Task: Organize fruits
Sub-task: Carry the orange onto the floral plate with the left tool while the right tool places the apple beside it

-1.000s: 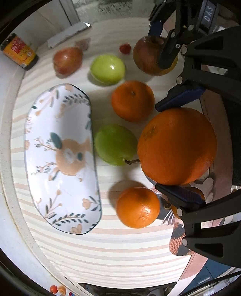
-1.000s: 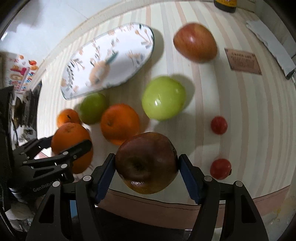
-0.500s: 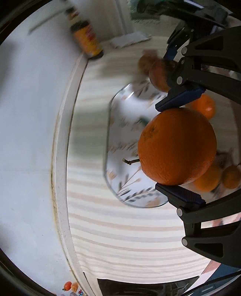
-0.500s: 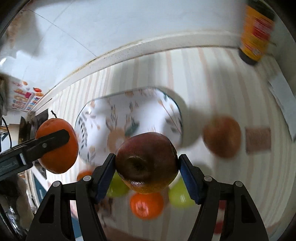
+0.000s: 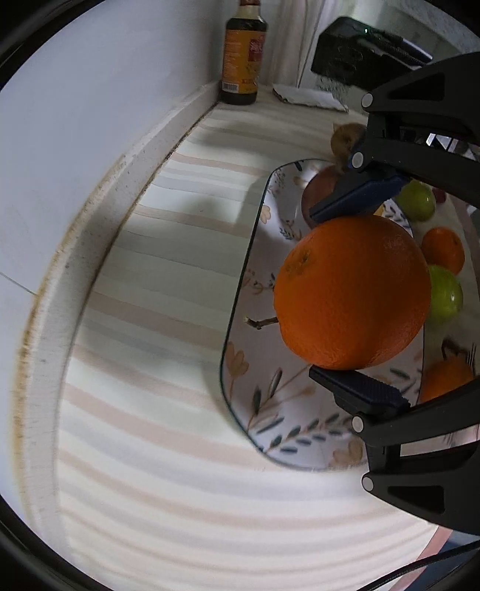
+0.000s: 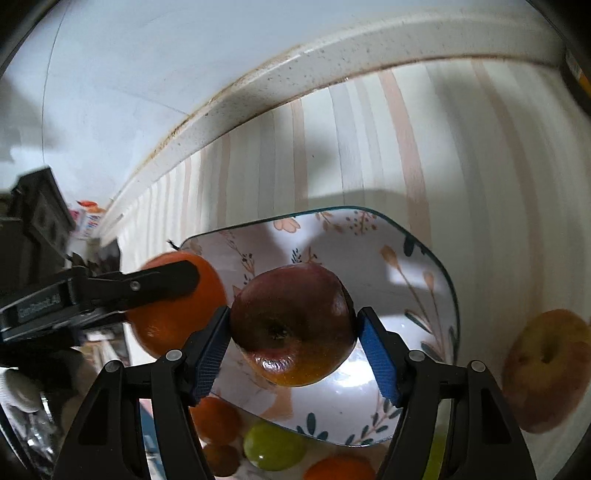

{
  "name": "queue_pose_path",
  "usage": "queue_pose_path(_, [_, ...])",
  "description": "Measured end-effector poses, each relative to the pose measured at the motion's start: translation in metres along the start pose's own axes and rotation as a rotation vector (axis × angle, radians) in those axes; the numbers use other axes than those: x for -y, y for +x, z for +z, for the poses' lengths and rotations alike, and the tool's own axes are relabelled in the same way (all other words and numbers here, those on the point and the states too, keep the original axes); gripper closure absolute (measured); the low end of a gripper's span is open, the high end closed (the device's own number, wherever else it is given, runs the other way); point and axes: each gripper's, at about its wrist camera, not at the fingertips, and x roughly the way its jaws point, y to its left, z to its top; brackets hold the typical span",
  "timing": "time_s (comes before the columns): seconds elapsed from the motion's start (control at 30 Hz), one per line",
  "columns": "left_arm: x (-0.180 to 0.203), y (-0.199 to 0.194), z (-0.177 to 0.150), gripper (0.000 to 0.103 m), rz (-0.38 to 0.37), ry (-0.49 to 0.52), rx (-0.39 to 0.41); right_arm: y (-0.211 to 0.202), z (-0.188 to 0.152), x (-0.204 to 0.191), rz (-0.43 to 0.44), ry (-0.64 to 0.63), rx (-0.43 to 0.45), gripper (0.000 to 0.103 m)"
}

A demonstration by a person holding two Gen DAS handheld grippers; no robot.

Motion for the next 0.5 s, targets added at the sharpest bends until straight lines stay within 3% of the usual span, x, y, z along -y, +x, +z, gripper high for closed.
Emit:
queue_pose_path(0.17, [0.001, 0.011, 0.004, 0.027, -0.019, -0.036, -0.04, -0.005, -0.002, 0.007, 0.055, 0.044, 0.013, 0.018])
queue_pose_path(0.2, [0.001, 0.011, 0.005, 0.027, -0.015, -0.04, -0.043, -0.009, -0.002, 0.006, 0.037, 0.044, 0.023, 0.012])
queue_pose_path(0.4, [0.007, 0.008, 0.002, 0.025, 0.014, -0.022, -0.026, -0.026, -0.005, -0.012, -0.065, -0.015, 0.052, 0.011])
queue_pose_path(0.5, [0.006, -0.001, 0.0, 0.012, -0.007, -0.016, -0.002, -0.032, -0.009, -0.02, -0.126, -0.047, 0.06, 0.011])
